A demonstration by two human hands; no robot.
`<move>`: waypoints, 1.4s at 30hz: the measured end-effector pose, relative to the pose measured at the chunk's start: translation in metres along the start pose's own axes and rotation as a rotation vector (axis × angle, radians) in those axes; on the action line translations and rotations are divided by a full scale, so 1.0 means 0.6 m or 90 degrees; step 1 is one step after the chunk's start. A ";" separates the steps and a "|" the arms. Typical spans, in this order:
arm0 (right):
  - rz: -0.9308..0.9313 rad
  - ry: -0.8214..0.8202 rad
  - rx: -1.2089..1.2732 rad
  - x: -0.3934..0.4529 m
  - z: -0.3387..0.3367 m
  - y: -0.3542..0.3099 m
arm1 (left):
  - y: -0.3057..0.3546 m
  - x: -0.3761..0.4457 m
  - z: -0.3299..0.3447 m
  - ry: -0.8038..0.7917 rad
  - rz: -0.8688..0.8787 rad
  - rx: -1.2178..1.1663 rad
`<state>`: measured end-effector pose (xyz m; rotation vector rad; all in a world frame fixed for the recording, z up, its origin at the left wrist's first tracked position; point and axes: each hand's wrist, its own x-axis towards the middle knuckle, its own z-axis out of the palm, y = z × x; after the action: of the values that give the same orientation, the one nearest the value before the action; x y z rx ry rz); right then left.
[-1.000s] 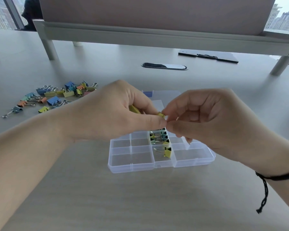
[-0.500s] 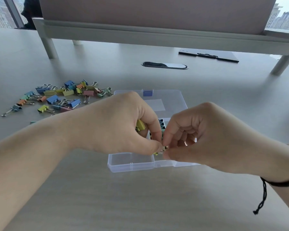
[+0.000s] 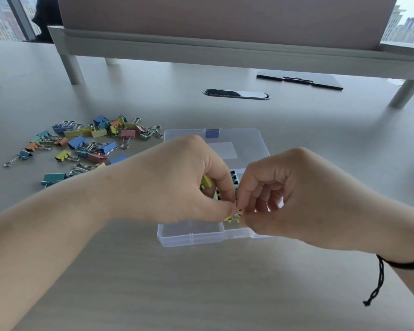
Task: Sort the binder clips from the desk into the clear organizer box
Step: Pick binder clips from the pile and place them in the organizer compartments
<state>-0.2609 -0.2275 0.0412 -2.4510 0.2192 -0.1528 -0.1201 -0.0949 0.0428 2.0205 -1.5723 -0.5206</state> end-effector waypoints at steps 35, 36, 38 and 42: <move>0.136 -0.051 -0.231 0.041 0.000 -0.024 | -0.002 0.015 0.021 0.015 -0.104 0.043; 0.135 -0.054 -0.229 0.042 0.000 -0.025 | -0.002 0.015 0.024 0.024 -0.105 0.047; 0.135 -0.066 -0.228 0.042 -0.003 -0.025 | 0.000 0.014 0.028 0.038 -0.103 0.051; 0.129 -0.088 -0.261 0.053 -0.007 -0.022 | 0.006 0.011 0.034 0.047 -0.097 0.057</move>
<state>-0.2289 -0.2260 0.0546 -2.8092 0.4763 0.1659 -0.1332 -0.1052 0.0289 2.2131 -1.4287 -0.4333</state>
